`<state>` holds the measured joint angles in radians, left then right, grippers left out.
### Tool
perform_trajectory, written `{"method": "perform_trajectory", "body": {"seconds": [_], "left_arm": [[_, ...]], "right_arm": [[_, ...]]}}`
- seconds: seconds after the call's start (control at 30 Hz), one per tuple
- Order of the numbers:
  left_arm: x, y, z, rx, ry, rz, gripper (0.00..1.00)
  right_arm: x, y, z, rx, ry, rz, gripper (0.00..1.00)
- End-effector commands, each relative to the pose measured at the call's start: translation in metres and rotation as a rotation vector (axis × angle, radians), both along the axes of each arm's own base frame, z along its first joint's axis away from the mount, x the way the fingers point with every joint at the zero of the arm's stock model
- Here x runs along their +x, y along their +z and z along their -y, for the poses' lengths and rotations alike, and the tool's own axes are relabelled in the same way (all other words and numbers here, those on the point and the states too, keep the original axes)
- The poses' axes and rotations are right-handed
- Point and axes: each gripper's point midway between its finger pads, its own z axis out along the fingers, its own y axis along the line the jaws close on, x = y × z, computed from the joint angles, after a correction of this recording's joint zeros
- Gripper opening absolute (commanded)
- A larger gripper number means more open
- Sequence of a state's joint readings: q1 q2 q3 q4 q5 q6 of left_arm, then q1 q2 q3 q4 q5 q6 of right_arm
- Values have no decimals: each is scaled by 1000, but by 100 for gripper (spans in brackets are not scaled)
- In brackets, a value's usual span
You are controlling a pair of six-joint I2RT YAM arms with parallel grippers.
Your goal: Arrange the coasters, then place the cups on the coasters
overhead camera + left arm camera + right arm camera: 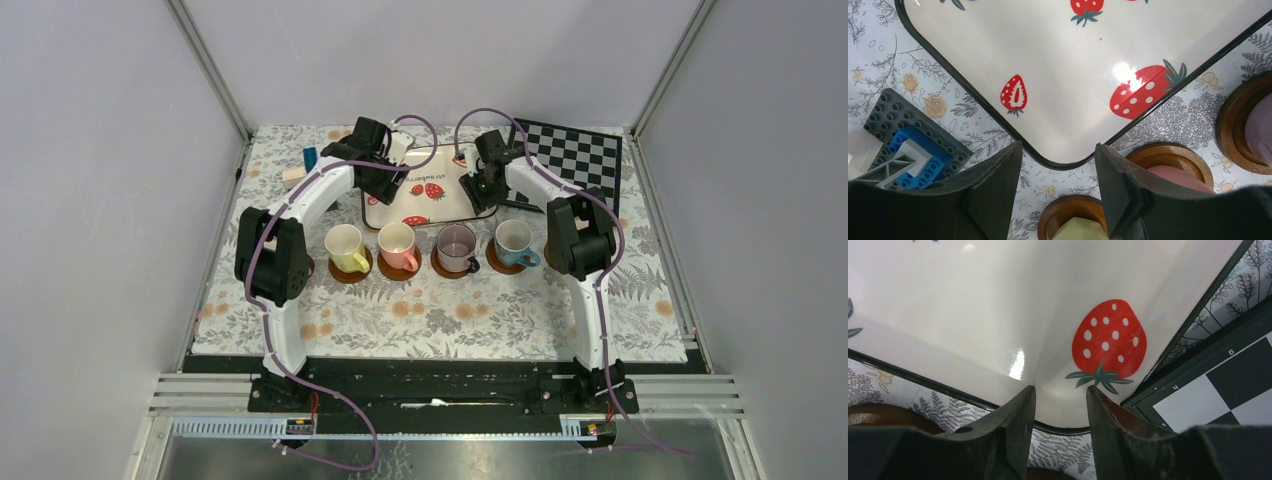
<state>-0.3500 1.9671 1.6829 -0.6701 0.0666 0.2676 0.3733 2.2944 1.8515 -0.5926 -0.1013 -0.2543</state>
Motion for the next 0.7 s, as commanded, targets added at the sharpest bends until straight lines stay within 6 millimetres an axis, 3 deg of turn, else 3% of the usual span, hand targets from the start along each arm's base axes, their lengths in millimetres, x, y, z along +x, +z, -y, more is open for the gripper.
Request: {"method": "perform_trajectory", "body": {"seconds": [0.0, 0.67], "left_arm": [[17, 29, 3, -44, 16, 89, 61], [13, 29, 4, -62, 18, 79, 63]], "right_arm": [[-18, 7, 15, -62, -3, -24, 49], [-58, 16, -7, 29, 37, -125, 48]]}}
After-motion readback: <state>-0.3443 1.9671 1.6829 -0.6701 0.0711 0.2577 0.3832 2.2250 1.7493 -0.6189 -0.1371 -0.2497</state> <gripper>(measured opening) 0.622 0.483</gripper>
